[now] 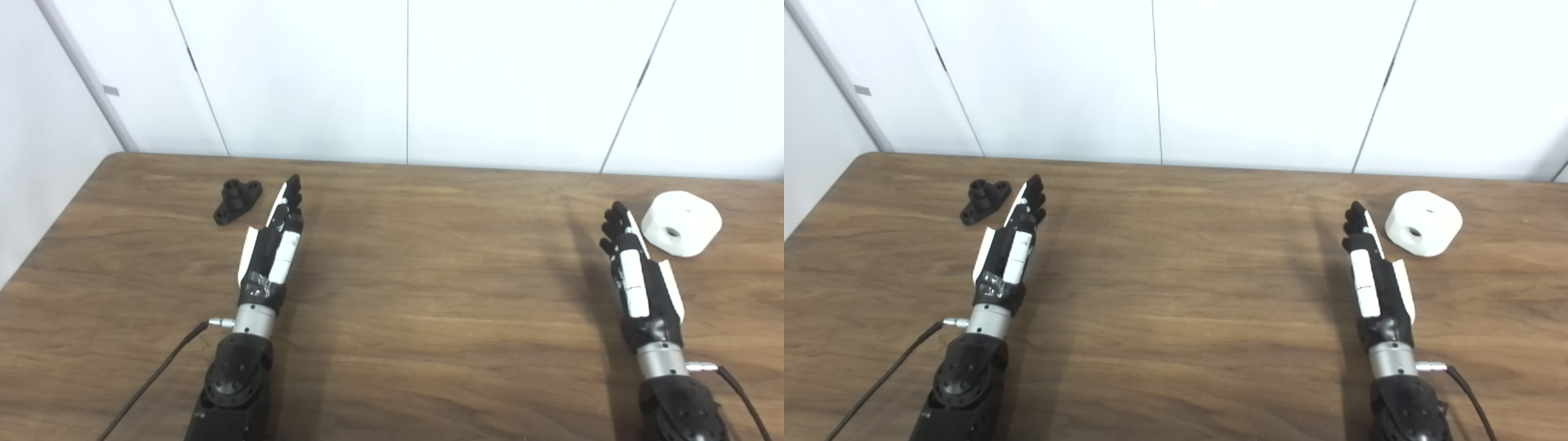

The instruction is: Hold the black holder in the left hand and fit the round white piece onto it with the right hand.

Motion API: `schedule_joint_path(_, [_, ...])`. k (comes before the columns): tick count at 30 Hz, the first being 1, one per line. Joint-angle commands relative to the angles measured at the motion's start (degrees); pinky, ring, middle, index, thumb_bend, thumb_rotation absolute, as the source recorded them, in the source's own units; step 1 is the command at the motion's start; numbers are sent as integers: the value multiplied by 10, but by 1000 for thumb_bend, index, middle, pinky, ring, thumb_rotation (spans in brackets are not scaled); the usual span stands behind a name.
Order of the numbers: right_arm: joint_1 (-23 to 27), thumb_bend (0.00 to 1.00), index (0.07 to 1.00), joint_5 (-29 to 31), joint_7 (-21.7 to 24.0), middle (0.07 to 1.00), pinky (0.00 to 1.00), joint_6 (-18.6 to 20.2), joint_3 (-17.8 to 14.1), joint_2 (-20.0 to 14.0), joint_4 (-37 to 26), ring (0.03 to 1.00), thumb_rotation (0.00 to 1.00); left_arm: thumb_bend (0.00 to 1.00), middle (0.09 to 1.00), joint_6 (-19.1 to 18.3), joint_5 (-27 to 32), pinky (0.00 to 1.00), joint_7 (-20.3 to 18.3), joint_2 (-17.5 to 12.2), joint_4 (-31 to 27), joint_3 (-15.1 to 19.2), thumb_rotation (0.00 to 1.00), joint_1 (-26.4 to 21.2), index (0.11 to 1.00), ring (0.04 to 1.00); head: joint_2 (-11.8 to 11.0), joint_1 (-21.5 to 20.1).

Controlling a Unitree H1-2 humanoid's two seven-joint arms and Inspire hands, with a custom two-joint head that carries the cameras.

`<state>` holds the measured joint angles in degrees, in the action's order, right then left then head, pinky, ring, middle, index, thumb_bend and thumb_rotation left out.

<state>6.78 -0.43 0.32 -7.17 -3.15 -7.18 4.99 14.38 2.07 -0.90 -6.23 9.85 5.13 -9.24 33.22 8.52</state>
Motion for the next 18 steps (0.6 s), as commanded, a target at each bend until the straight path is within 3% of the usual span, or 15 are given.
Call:
schedule_joint_path(1, [-8,456,971,3,1,964,959,-19,1,3,25,964,1000,771,1000,20,-2,979,0,2,36,-3,873,19,1000,1000,-1,1])
schedule_joint_path(18, [-6,462,976,7,4,968,983,-17,0,3,28,976,1000,770,1000,18,7,993,-4,4,37,-2,863,18,1000,1000,-3,4])
